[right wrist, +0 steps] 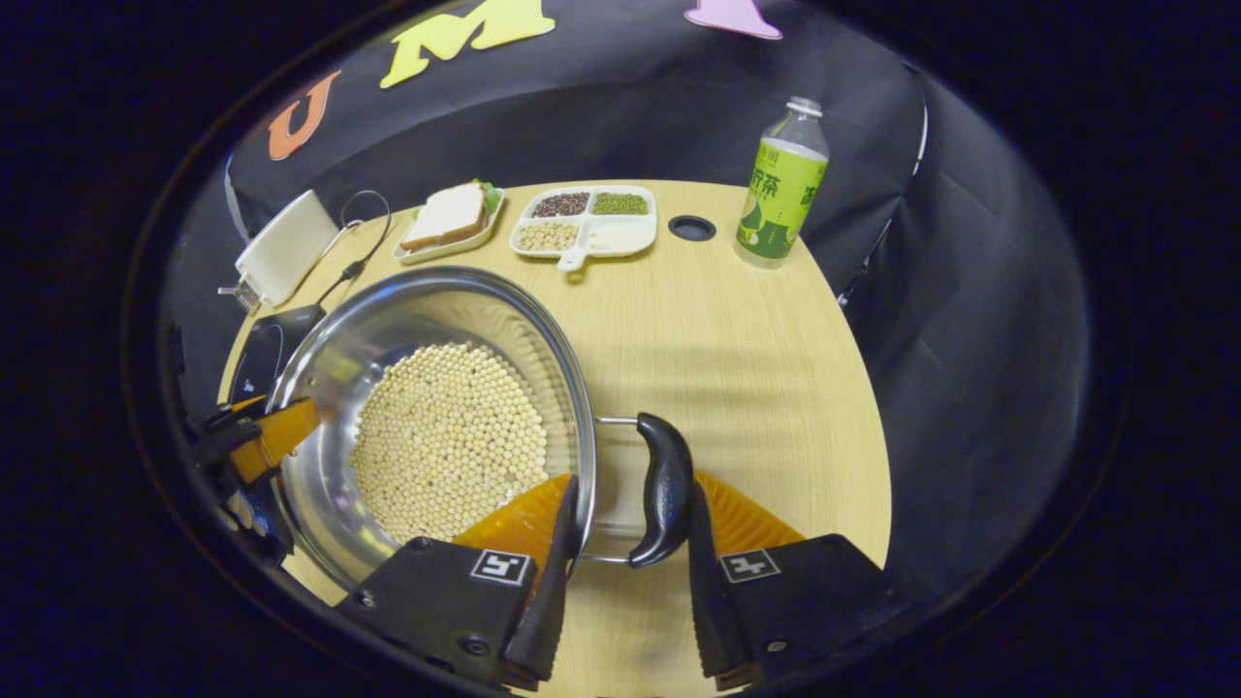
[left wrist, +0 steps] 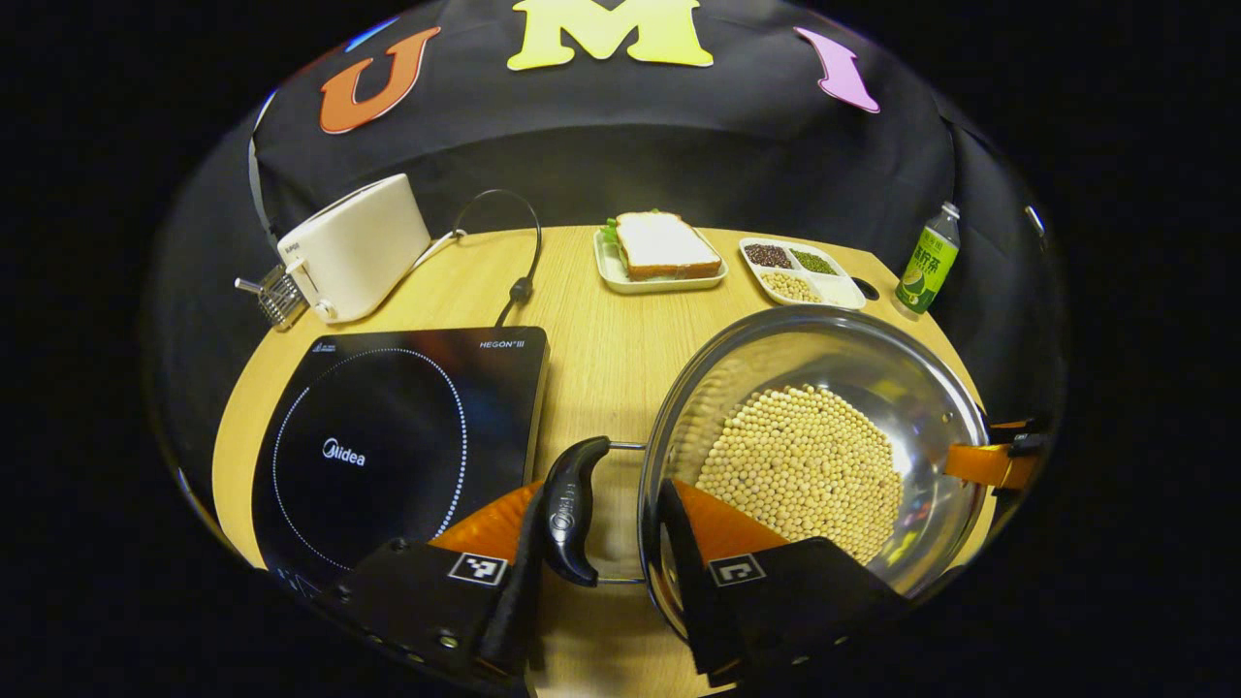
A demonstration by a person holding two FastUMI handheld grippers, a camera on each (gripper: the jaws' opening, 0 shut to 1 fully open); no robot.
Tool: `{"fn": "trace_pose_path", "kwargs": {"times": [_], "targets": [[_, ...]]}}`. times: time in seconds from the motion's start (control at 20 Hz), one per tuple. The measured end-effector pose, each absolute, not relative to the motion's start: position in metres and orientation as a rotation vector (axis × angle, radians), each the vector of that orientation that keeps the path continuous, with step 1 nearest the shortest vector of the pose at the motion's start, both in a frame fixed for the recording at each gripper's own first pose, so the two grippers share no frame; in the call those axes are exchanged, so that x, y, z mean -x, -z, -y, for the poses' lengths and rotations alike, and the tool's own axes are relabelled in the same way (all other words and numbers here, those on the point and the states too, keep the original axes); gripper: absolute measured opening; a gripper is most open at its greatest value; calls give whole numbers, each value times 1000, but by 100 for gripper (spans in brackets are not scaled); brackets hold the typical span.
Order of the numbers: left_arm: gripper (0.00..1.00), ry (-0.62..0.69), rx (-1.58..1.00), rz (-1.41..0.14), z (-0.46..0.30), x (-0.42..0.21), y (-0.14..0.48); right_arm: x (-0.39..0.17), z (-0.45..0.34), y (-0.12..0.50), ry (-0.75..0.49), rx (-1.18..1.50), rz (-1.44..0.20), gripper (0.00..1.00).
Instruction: First push the handle of the pot to place it horizontally, then grasp the pot with both hands and set it on the induction cooktop.
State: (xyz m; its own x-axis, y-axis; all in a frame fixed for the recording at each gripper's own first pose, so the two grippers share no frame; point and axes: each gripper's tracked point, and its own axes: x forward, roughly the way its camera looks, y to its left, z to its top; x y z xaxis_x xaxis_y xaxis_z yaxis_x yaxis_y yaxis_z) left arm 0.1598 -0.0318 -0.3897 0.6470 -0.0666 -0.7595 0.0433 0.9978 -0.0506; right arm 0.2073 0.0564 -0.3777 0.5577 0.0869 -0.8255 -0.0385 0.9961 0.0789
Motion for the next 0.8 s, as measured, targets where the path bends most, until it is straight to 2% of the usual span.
{"fn": "trace_pose_path", "kwargs": {"times": [0.1,0.15,0.2,0.35,0.4,0.5,0.8], "targets": [[59,65,19,-855,27,-156,382,-206,-57,373,-80,-41,-964,53],[70,64,20,-839,27,-157,376,-203,-58,367,-82,-37,-948,53],[59,62,19,-829,25,-157,371,-200,-59,362,-86,-29,-940,53],[59,65,9,-818,19,-153,357,-190,-65,352,-87,-37,-930,53],[59,62,3,-813,17,-151,352,-187,-67,349,-88,-46,-928,55],[59,52,-2,-804,9,-143,342,-181,-69,340,-101,-43,-917,53],[59,8,-49,-781,-22,-119,304,-159,-93,318,-148,-77,-917,53]]}}
